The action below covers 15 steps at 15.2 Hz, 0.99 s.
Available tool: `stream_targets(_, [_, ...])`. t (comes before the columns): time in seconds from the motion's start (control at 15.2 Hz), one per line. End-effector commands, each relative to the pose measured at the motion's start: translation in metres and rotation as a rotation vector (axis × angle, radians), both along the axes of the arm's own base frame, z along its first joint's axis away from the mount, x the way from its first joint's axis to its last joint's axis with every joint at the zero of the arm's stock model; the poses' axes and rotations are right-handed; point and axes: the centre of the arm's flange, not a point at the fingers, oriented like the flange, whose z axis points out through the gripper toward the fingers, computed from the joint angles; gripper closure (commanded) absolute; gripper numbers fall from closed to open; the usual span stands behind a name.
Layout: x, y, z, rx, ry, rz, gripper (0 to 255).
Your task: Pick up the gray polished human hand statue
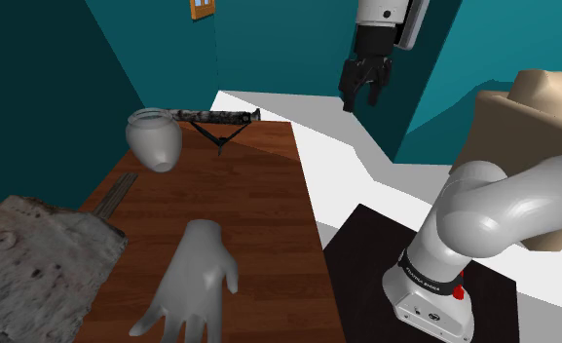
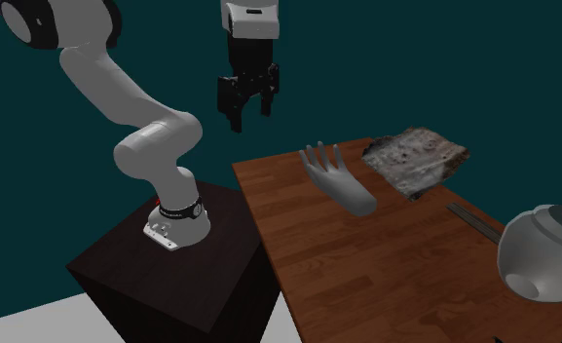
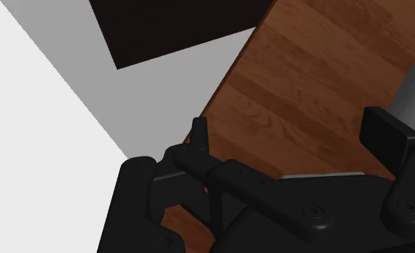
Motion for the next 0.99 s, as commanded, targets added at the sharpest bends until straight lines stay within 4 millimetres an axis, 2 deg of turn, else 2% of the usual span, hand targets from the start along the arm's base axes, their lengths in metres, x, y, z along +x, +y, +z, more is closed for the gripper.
stream_targets(0.0, [0.0,0.0,0.0,0.0,0.0,0.0,0])
stream_targets(0.92, [0.038,0.142,-0.117,-0.018,0.041,-0.045,0])
